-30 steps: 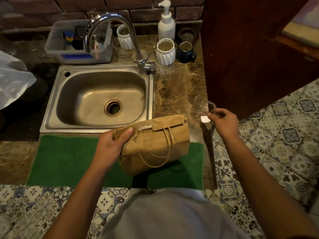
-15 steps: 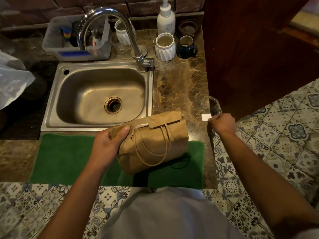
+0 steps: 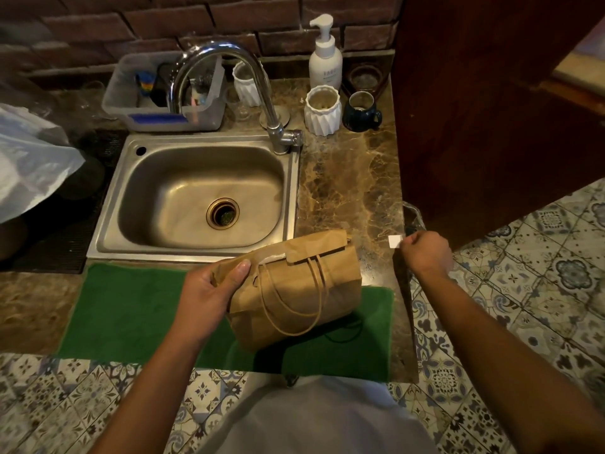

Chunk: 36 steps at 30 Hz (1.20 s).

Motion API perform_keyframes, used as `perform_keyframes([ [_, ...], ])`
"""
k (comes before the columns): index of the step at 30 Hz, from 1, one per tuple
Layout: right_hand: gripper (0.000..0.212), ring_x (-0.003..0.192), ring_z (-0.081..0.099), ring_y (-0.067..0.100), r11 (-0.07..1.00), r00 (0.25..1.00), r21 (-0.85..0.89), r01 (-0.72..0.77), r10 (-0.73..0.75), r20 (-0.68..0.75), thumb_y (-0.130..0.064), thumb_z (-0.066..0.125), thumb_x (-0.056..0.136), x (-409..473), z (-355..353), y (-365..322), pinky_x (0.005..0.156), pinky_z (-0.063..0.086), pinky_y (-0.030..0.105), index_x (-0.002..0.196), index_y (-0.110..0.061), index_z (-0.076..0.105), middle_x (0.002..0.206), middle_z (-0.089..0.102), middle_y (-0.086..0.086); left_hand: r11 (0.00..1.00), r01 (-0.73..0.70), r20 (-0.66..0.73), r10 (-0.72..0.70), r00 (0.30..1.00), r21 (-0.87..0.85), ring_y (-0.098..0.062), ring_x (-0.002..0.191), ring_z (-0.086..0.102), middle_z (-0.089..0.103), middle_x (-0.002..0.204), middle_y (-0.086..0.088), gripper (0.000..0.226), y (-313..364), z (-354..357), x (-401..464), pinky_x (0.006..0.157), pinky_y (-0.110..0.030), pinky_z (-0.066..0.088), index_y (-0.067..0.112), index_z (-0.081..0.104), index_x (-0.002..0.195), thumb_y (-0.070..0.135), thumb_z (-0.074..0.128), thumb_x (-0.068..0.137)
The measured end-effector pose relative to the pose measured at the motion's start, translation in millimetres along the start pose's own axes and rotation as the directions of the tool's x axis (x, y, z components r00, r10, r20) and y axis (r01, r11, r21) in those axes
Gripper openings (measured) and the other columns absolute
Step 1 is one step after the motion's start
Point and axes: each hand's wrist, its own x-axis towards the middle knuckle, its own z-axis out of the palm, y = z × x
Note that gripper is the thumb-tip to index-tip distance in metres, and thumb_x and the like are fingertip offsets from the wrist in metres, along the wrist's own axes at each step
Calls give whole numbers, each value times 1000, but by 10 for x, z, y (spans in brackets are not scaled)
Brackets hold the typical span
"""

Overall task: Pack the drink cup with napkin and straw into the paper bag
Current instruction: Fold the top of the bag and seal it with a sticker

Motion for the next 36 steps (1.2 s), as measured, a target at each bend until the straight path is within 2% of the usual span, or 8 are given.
perform_keyframes([
  [6, 27, 66, 66, 23, 986, 990, -117, 120, -127, -57, -33, 56, 100, -45, 12, 7, 68, 61, 44, 82, -18, 69, 72, 67, 5, 999, 27, -18, -28, 999, -34, -11, 70, 74, 80, 78, -2, 21, -22, -24, -14, 63, -24, 56, 15, 77, 83, 35, 68, 85],
  [9, 20, 71, 66, 21, 962, 957, -100, 255, -266, -117, -31, 58, 98, -55, -111, -117, 67, 60, 41, 91, -17, 71, 83, 68, 1, 998, 38, -14, -39, 999, -49, -11, 71, 74, 80, 80, -2, 22, -37, -43, -15, 65, -24, 56, 16, 77, 85, 36, 68, 84],
  [14, 14, 81, 67, 15, 884, 911, 228, 409, -380, -160, -29, 68, 94, -227, -459, -504, 76, 59, 42, 104, -20, 72, 91, 71, -4, 998, 28, 10, -28, 1000, -48, -12, 71, 74, 80, 80, -2, 15, -39, -70, -13, 61, -21, 57, 12, 76, 88, 26, 70, 88],
  [18, 45, 94, 68, -1, 702, 870, 565, 433, -488, -61, -33, 76, 90, -727, -755, -886, 84, 56, 16, 132, -29, 62, 100, 74, -10, 999, -34, 35, 35, 999, -19, -9, 74, 74, 80, 85, 2, 9, -30, -125, -13, 62, -16, 56, 16, 77, 93, 21, 70, 90],
  [22, 66, 121, 59, 1, 637, 693, 539, 551, -709, 131, -29, 79, 86, -1170, -713, -1131, 101, 47, 25, 143, -40, 47, 129, 66, -15, 997, -77, 60, 77, 995, -10, -7, 73, 74, 80, 84, 4, 10, -19, -145, -63, 61, -16, 55, 22, 77, 89, 16, 69, 91],
  [28, 60, 101, 70, 7, 628, 657, 628, 459, -716, 236, -15, 75, 90, -1141, -586, -1111, 101, 51, 44, 143, -31, 51, 98, 75, -8, 995, -98, 105, 95, 990, 19, -30, 74, 70, 76, 82, -12, 11, -64, -233, -111, 66, -33, 56, 16, 77, 91, 24, 70, 89],
  [33, 50, 89, 66, 6, 570, 606, 643, 512, -770, 200, -5, 71, 92, -1174, -567, -1085, 87, 53, 22, 133, -32, 60, 92, 68, -1, 995, -71, 219, 53, 974, 74, -20, 77, 74, 79, 85, -6, 10, -16, -302, -82, 66, -25, 57, 18, 80, 89, 24, 72, 88],
  [36, 48, 89, 65, 7, 550, 596, 640, 537, -784, 175, -5, 72, 92, -1196, -543, -1076, 86, 52, 20, 132, -30, 62, 92, 67, -2, 988, -69, 306, 24, 952, 137, -14, 84, 75, 81, 91, 0, 12, 49, -337, -37, 67, -18, 56, 18, 80, 98, 21, 72, 90],
])
